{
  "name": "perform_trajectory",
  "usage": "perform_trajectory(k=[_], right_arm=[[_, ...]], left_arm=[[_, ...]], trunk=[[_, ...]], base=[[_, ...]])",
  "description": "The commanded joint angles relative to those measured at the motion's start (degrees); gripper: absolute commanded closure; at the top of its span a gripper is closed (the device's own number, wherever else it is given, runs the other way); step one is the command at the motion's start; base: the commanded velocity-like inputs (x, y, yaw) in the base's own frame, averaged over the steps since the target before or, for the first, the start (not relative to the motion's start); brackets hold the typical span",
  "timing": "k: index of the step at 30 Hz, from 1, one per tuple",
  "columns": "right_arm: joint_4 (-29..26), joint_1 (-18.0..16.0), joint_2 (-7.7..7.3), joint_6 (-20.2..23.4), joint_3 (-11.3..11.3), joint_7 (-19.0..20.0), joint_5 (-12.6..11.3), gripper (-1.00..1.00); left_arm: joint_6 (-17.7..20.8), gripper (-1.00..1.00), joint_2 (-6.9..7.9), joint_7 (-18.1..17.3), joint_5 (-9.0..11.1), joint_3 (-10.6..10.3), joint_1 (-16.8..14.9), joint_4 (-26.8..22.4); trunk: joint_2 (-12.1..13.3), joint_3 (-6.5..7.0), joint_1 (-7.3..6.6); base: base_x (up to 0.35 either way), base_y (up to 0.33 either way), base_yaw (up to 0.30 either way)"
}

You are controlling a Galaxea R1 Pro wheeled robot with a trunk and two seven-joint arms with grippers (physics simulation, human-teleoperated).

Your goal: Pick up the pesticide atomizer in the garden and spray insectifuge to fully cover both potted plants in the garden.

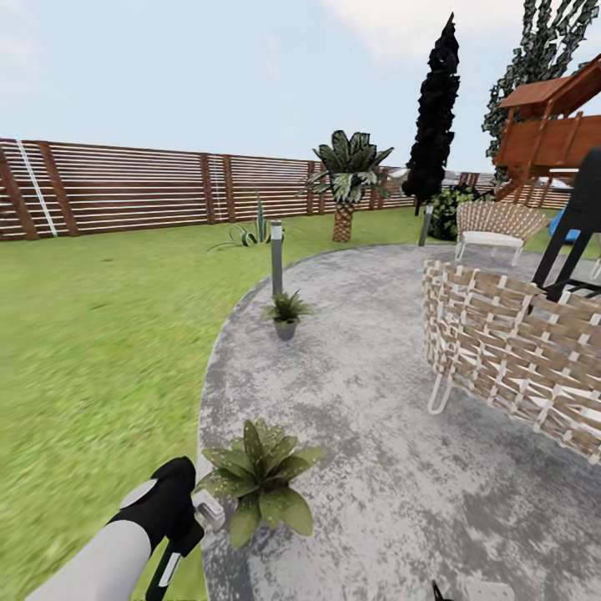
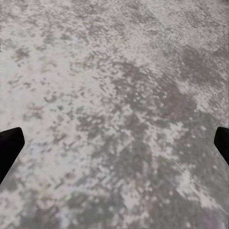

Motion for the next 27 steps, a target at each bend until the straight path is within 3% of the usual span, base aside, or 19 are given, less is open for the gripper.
perform_trajectory(k=[1,14,22,27], right_arm=[[0.07,-0.03,0.03,-0.16,-0.27,-0.28,0.60,-1.00],[0.16,-0.03,0.06,-0.16,-0.22,-0.28,0.62,-1.00],[0.16,-0.03,0.06,-0.16,-0.24,-0.28,0.62,-1.00],[0.18,-0.03,0.06,-0.16,-0.22,-0.28,0.63,-1.00]], left_arm=[[0.20,1.00,-0.04,-0.51,-0.49,0.14,-0.03,-0.08],[0.21,1.00,-0.13,-0.51,-0.48,0.14,-0.03,-0.08],[0.26,1.00,-0.05,-0.51,-0.49,0.14,0.05,-0.08],[0.27,1.00,-0.13,-0.68,-0.47,-0.07,0.10,0.00]], trunk=[[-0.02,-0.06,-0.01],[-0.02,-0.06,-0.01],[-0.02,-0.06,-0.01],[-0.02,-0.06,-0.01]], base=[[0.090,-0.229,0.252],[0.060,-0.263,0.275],[0.000,-0.050,0.066],[0.000,-0.113,0.249]])
